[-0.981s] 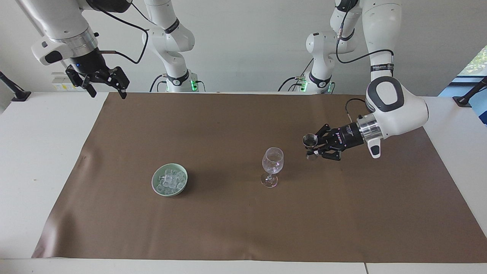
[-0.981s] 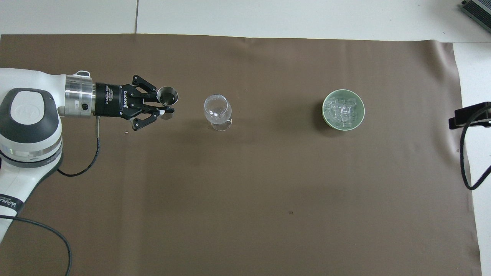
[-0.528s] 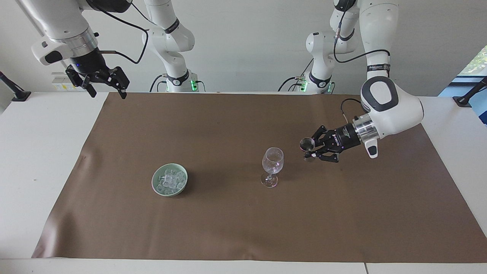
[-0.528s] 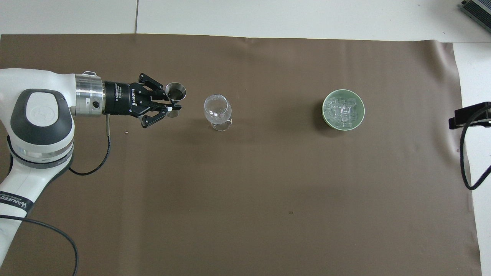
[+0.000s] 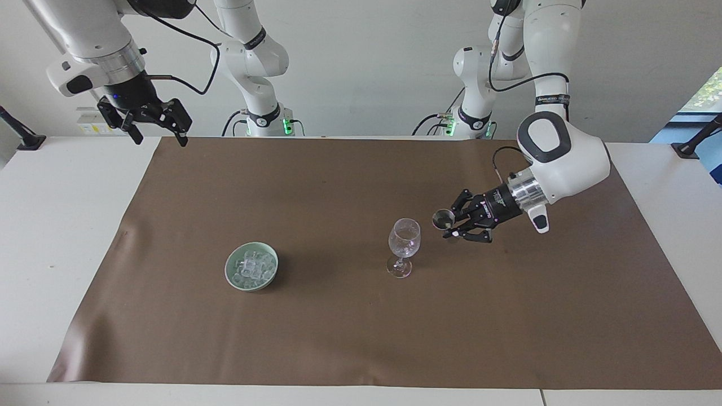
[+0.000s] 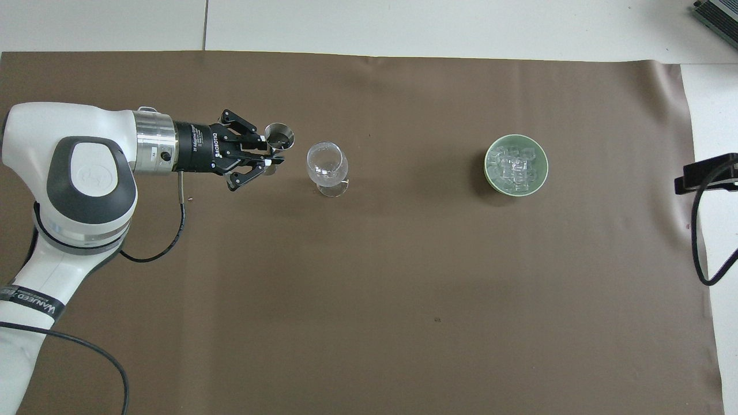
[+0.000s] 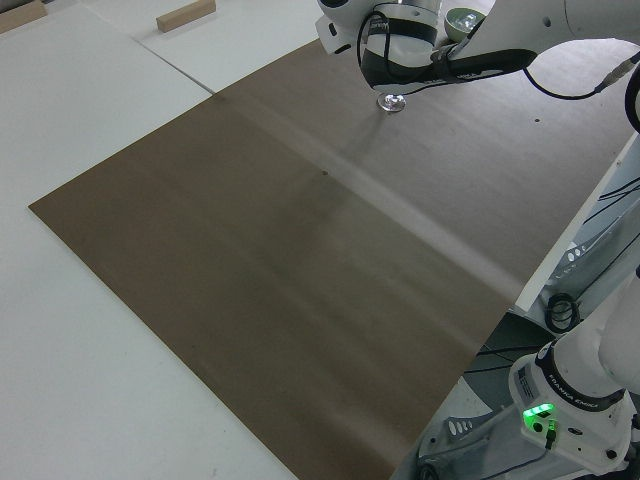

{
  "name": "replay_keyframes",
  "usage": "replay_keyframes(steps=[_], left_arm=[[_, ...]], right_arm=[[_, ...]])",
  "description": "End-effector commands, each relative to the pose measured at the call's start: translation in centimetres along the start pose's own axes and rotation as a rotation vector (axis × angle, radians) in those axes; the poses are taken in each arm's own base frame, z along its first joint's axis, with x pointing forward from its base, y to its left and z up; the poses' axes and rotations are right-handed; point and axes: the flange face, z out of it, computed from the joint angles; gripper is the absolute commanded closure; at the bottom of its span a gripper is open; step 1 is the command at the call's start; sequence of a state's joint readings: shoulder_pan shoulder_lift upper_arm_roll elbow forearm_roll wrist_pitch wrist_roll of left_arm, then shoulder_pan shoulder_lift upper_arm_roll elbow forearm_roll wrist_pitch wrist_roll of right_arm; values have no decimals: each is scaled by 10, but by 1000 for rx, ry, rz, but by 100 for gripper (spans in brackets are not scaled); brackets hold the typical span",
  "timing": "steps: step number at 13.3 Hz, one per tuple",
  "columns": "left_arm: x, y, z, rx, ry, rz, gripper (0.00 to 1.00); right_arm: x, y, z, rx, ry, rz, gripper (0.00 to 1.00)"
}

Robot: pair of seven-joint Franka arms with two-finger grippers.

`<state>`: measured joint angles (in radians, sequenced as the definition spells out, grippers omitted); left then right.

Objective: Pour wine and add ice with both arms
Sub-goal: 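Lift the jigger with the left gripper and carry it to the glass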

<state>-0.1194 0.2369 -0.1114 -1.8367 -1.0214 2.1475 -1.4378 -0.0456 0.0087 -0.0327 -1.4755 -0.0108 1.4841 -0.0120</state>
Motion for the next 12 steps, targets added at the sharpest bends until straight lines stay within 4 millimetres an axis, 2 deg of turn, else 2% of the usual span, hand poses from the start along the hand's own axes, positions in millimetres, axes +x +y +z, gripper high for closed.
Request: replay_keyframes(steps=[1,5,12], left_arm=[[-10,-9,0,-39,27,-13,100],[-13,-4,-1,-86,65,11,100],[-29,-11,13,-119,116,83,100]], right_arm=[[-5,-2,-2,17,0,15,0],[-5,-2,-2,17,0,15,0],[-5,-2,-1,17,-1,15,0]])
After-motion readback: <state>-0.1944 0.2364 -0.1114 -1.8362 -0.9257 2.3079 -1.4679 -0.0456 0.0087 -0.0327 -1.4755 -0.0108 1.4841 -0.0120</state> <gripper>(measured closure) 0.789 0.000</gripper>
